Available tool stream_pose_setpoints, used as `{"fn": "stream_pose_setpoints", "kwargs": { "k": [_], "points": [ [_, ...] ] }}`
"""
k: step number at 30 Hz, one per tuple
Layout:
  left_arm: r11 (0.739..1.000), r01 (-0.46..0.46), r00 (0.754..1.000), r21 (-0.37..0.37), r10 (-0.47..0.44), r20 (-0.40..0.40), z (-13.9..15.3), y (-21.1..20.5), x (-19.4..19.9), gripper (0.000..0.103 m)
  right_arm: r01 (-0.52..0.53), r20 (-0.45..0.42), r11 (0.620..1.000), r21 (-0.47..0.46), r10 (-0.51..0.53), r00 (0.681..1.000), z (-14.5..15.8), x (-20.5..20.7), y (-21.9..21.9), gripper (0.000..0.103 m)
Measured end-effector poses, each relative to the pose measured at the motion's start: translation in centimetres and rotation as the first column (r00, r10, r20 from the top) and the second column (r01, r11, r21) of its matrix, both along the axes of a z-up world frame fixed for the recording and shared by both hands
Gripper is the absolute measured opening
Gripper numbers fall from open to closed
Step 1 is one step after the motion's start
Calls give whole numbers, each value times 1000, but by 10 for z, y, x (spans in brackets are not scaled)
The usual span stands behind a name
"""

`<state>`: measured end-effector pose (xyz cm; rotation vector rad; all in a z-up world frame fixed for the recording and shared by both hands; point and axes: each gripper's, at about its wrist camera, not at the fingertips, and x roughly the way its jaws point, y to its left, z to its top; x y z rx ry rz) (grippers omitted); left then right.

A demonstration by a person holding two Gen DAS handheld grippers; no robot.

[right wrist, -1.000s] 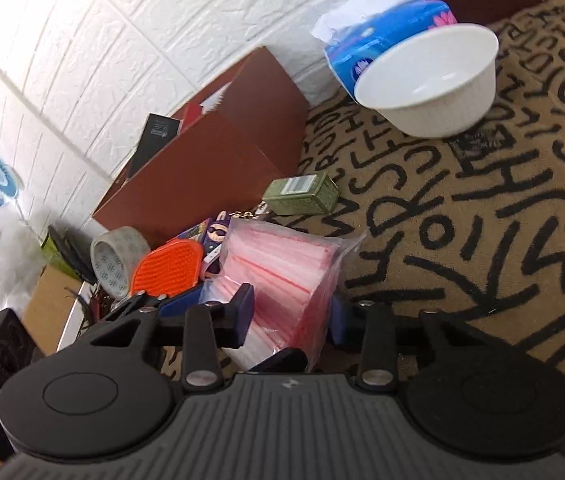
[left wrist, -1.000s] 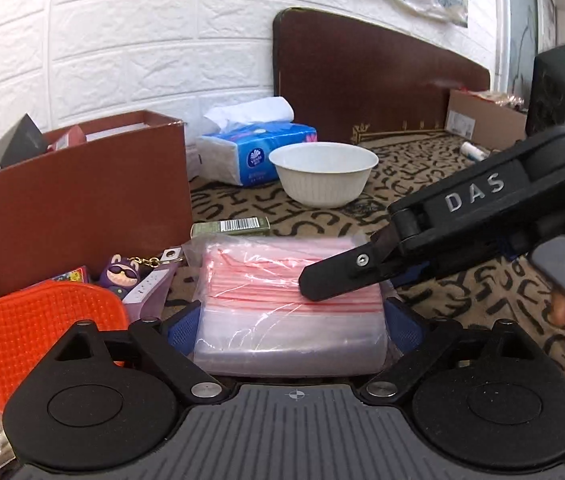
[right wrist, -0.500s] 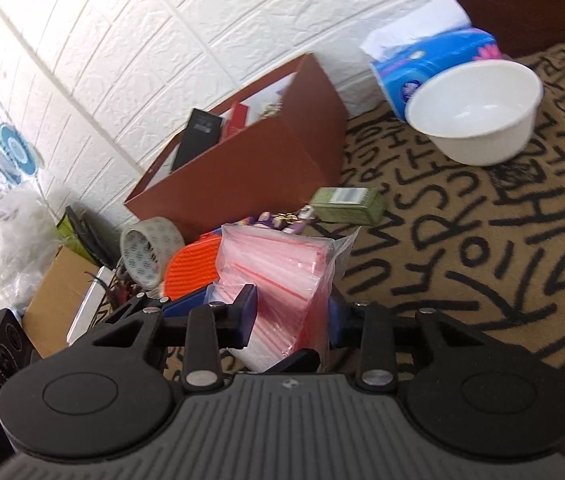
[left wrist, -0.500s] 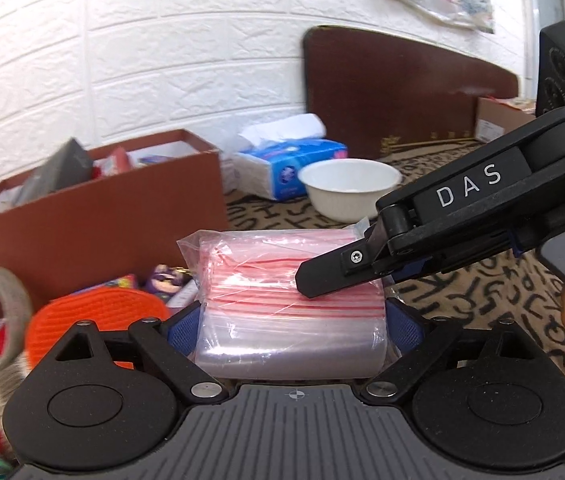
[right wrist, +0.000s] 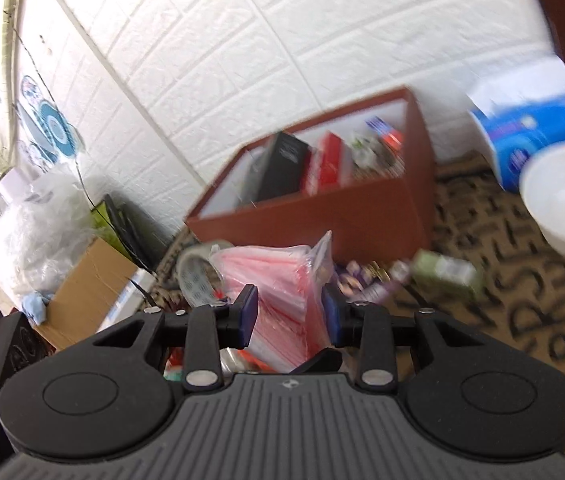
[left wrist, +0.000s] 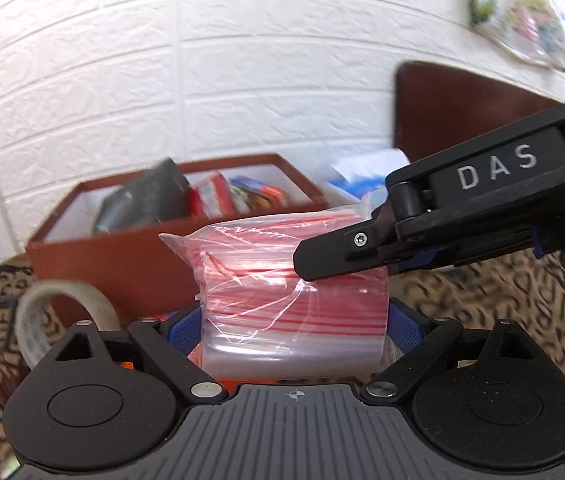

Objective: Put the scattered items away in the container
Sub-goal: 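Lift the bag with both grippers over the brown box and open them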

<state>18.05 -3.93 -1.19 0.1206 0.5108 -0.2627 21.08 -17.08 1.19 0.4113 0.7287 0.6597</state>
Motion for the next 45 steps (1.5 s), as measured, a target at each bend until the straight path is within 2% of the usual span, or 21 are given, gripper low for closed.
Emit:
{"fn": "stream_pose_setpoints", "kwargs": {
  "k": [4, 10, 14, 18, 21, 22, 24, 27, 31, 35, 38, 39, 40, 41, 43, 45],
  "points": [
    [999, -28, 999, 17, 27, 22, 22, 4, 33, 93, -9, 37, 1000, 25, 8, 999, 22, 26, 9, 40],
    [998, -50, 999, 25, 49, 20, 46, -6, 103, 93, 16, 80, 999, 28, -18, 997, 44, 77, 12, 40],
    [997, -59, 998, 41, 59, 9, 47, -18, 145, 93, 48, 72, 998, 48, -51, 996, 44, 116, 7, 40],
    [995, -65, 998, 79, 66, -12, 39, -32, 172, 93, 76, 47, 994, 73, -80, 996, 29, 147, -1, 39],
    [988, -63, 998, 143, 64, -2, 30, -45, 177, 95, 120, 29, 987, 108, -124, 992, 17, 160, -10, 42],
    [983, -65, 998, 174, 66, 1, 27, -48, 176, 95, 134, 24, 985, 111, -137, 990, 13, 162, -11, 46],
    [968, -74, 997, 242, 72, 15, 19, -48, 170, 95, 148, 15, 983, 108, -151, 988, 7, 164, -13, 59],
    [961, -80, 996, 264, 84, -6, 14, -47, 166, 95, 174, 25, 981, 81, -176, 984, 3, 160, -13, 67],
    [951, -95, 995, 295, 95, 12, 17, -43, 151, 95, 227, 50, 972, 64, -231, 972, 5, 153, -20, 70],
    [920, -110, 993, 376, 86, 80, 25, -48, 138, 96, 260, 76, 965, 27, -261, 962, 10, 143, -24, 71],
    [899, -110, 993, 424, 83, 80, 29, -58, 147, 96, 273, 67, 962, 29, -275, 959, 11, 136, -26, 71],
    [898, -110, 993, 427, 83, 82, 30, -61, 149, 96, 281, 74, 959, 37, -283, 956, 12, 133, -28, 71],
    [908, -107, 994, 405, 88, 65, 33, -62, 152, 96, 284, 76, 958, 46, -287, 955, 13, 129, -30, 71],
    [927, -96, 995, 364, 88, 40, 38, -59, 153, 95, 279, 69, 959, 55, -283, 957, 13, 128, -33, 71],
    [959, -89, 995, 269, 75, 61, 51, -50, 148, 96, 274, 62, 961, 47, -277, 959, 12, 128, -37, 71],
    [975, -34, 999, 219, 25, 42, 65, -45, 147, 98, 280, 58, 960, 28, -281, 958, 10, 133, -39, 71]
  ]
}}
